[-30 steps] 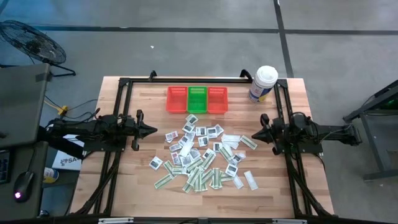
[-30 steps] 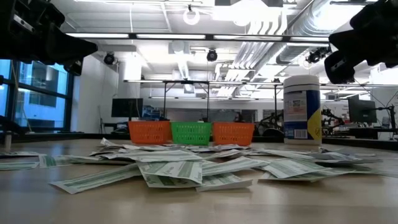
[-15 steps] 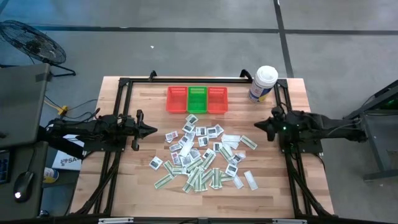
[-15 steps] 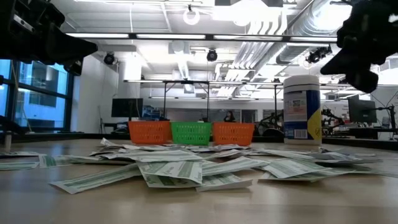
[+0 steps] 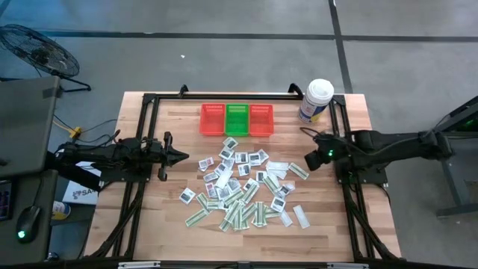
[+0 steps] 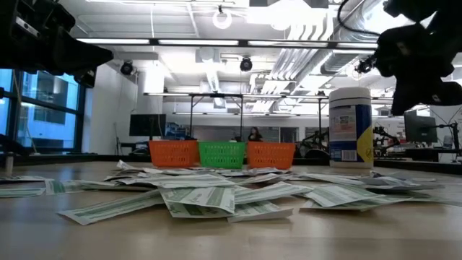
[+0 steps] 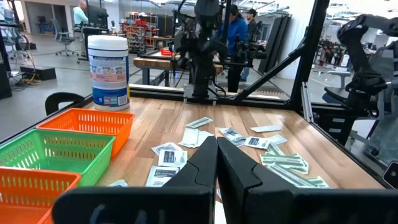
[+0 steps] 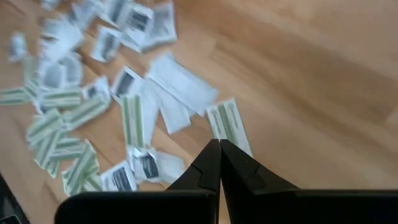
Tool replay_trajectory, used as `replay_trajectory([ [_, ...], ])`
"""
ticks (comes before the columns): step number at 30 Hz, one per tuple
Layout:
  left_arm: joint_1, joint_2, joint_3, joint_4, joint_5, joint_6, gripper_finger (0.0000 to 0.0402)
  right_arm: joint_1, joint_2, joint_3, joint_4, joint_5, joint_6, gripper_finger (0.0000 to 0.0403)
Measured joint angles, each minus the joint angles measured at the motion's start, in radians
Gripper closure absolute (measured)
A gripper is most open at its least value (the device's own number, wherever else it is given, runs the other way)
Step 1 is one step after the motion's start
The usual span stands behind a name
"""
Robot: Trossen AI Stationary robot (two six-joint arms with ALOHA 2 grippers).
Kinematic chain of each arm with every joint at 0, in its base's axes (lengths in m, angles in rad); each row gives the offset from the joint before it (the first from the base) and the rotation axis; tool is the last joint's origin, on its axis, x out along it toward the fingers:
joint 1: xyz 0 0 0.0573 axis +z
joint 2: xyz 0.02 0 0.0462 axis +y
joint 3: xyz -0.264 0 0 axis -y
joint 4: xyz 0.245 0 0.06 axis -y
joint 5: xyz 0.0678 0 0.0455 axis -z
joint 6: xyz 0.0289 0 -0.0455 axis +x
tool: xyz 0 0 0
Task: Pick & Place First Aid Supplies
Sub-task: Put the bandage pack into the right orange bin
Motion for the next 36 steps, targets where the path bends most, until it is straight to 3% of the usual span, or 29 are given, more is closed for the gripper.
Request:
replay_trajectory([
  [6, 0.000, 0.000, 0.000, 0.000, 0.000, 0.000, 0.0400, -0.064, 0.078, 0.000, 0.018, -0.187, 0.055, 0.0402],
  [9, 0.000, 0.000, 0.000, 0.000, 0.000, 0.000, 0.0400, -0.086, 0.098, 0.000, 0.022, -0.227, 0.058, 0.0399],
  [14, 0.000, 0.000, 0.000, 0.000, 0.000, 0.000, 0.0400, -0.074, 0.119, 0.001, 0.025, -0.168, -0.002, 0.0363],
  [26, 0.000, 0.000, 0.000, 0.000, 0.000, 0.000, 0.0400, 0.003, 0.120, 0.001, 0.103, 0.019, -0.129, 0.0210],
  [36, 0.000, 0.000, 0.000, 0.000, 0.000, 0.000, 0.0400, 0.101, 0.119, 0.001, 0.170, 0.095, -0.233, 0.0185],
])
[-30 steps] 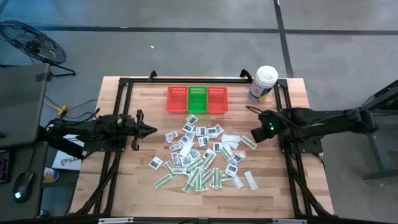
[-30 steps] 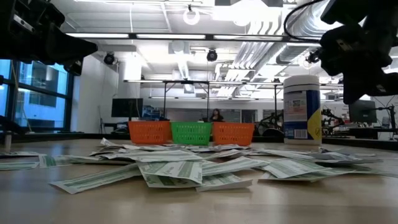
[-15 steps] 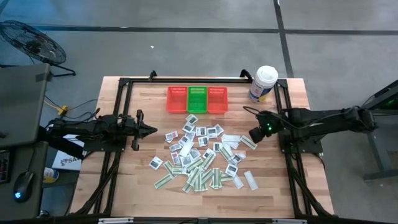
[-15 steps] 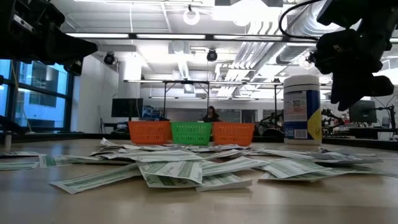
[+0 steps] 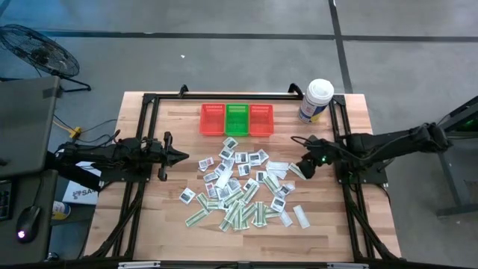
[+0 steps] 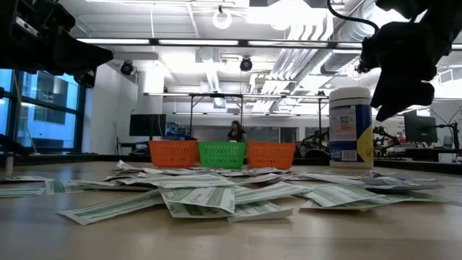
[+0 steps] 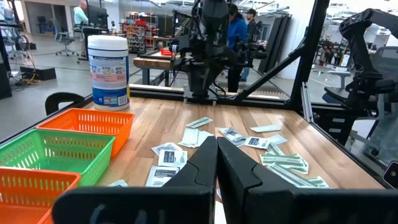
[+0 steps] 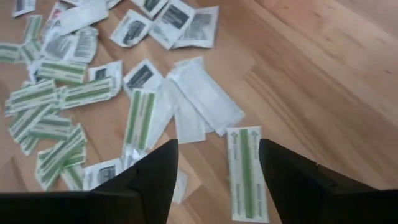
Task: Pick & Place First Aid Supplies
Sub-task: Put the bandage pack into the right orange bin
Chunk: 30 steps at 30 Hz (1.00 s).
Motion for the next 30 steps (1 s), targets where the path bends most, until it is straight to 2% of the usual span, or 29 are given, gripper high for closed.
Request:
replay_trajectory([
  [4, 0.000, 0.000, 0.000, 0.000, 0.000, 0.000, 0.0400, 0.020, 0.007, 0.001, -0.091, -0.015, 0.056, 0.0185],
  [9, 0.000, 0.000, 0.000, 0.000, 0.000, 0.000, 0.0400, 0.001, 0.072, 0.001, -0.132, -0.137, 0.150, 0.0185],
  [12, 0.000, 0.000, 0.000, 0.000, 0.000, 0.000, 0.0400, -0.010, 0.143, 0.001, -0.129, -0.172, 0.163, 0.0185],
  [20, 0.000, 0.000, 0.000, 0.000, 0.000, 0.000, 0.0400, -0.015, 0.325, 0.001, -0.059, -0.160, 0.106, 0.0185],
  [30, 0.000, 0.000, 0.000, 0.000, 0.000, 0.000, 0.0400, -0.014, 0.449, 0.002, 0.001, -0.111, 0.015, 0.0185],
])
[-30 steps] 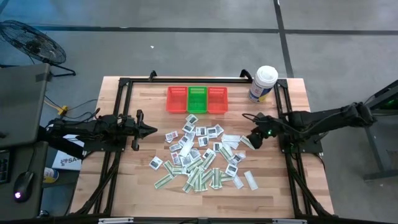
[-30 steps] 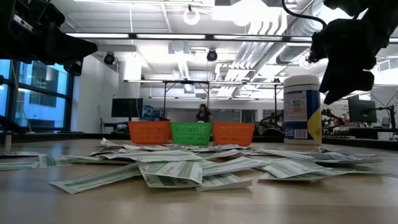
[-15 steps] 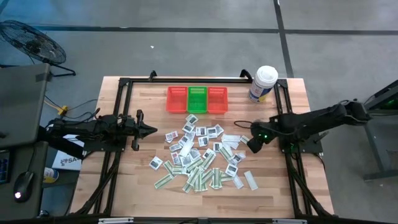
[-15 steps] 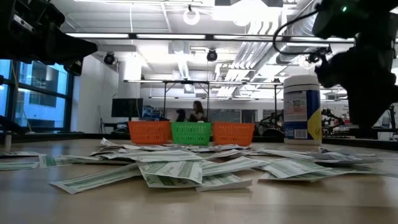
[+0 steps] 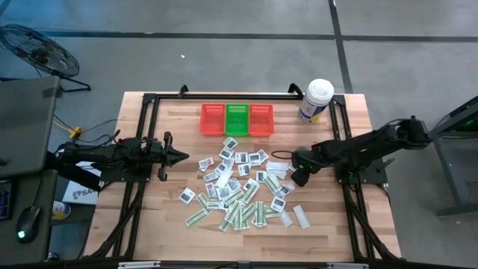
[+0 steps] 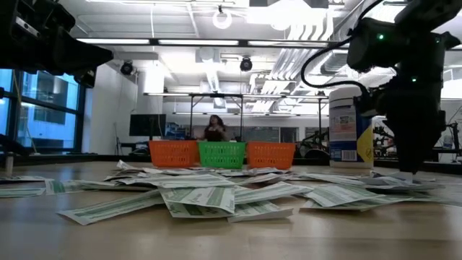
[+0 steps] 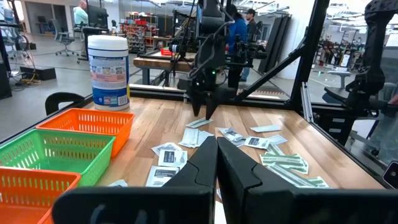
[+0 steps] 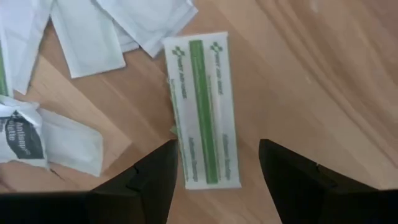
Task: Pick & Place First Aid Supplies
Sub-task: Put the bandage pack into the right orange bin
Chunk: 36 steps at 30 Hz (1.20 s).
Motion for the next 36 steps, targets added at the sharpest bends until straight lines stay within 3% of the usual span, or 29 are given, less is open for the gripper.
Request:
replay_trajectory([
  [10, 0.000, 0.000, 0.000, 0.000, 0.000, 0.000, 0.0400, 0.001, 0.092, 0.007, 0.017, 0.015, -0.059, 0.0211],
  [28, 0.000, 0.000, 0.000, 0.000, 0.000, 0.000, 0.0400, 0.000, 0.077, -0.002, -0.014, 0.026, -0.066, 0.0394],
  [36, 0.000, 0.000, 0.000, 0.000, 0.000, 0.000, 0.0400, 0.001, -0.036, -0.006, -0.006, 0.006, -0.042, 0.0401],
])
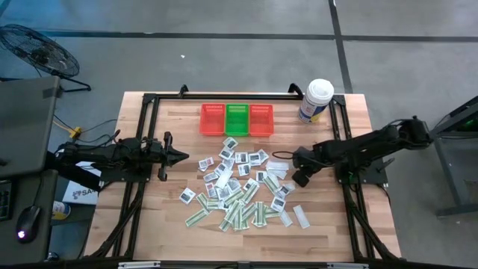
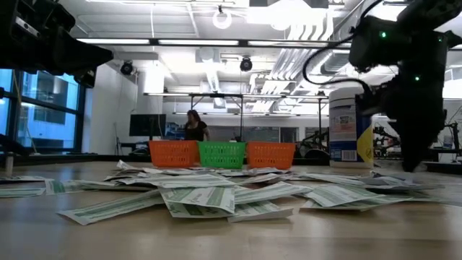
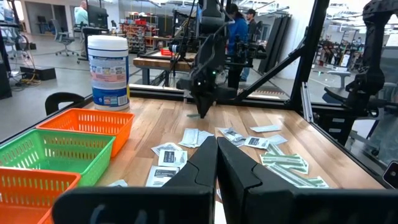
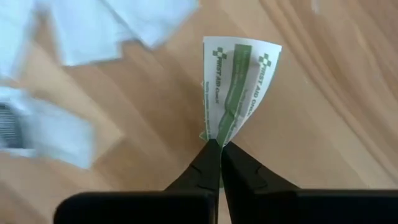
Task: Pick & Place First Aid Supplies
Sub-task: Put the bandage pack into the right orange bin
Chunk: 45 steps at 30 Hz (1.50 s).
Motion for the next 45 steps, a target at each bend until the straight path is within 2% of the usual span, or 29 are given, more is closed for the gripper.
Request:
replay_trajectory([
  [14, 0.000, 0.000, 0.000, 0.000, 0.000, 0.000, 0.0400, -0.001, -0.278, 0.003, 0.263, 0.025, -0.062, 0.0402],
  [20, 0.000, 0.000, 0.000, 0.000, 0.000, 0.000, 0.0400, -0.003, -0.340, 0.004, 0.421, -0.007, -0.131, 0.0403],
  [24, 0.000, 0.000, 0.000, 0.000, 0.000, 0.000, 0.0400, -0.055, -0.343, 0.005, 0.481, -0.030, -0.112, 0.0403],
  [33, 0.000, 0.000, 0.000, 0.000, 0.000, 0.000, 0.0400, -0.243, -0.258, 0.024, 0.498, -0.033, -0.050, 0.0403],
  [45, 0.000, 0.000, 0.000, 0.000, 0.000, 0.000, 0.0400, -0.422, 0.106, 0.304, 0.440, -0.028, -0.109, 0.0403],
])
